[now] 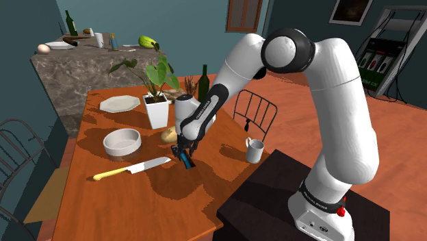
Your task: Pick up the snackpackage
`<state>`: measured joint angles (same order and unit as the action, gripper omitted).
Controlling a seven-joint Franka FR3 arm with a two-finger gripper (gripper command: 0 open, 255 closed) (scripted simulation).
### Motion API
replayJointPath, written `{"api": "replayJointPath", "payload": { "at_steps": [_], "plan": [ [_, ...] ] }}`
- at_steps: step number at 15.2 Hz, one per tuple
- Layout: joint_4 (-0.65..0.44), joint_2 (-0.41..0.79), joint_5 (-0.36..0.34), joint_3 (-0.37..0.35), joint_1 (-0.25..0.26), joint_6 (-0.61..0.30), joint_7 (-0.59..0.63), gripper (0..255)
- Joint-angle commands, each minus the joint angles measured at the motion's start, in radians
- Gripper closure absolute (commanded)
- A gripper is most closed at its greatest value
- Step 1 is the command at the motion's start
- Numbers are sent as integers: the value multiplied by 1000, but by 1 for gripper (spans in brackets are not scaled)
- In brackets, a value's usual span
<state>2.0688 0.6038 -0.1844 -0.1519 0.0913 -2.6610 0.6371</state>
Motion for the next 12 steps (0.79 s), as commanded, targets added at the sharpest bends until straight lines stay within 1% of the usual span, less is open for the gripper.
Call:
{"api": "replayJointPath", "payload": {
  "at_steps": [1,12],
  "plan": [
    [6,-24,6,-6,-5,19,-5,255],
    [29,-153,42,-37,-29,124,-30,255]
  ]
}}
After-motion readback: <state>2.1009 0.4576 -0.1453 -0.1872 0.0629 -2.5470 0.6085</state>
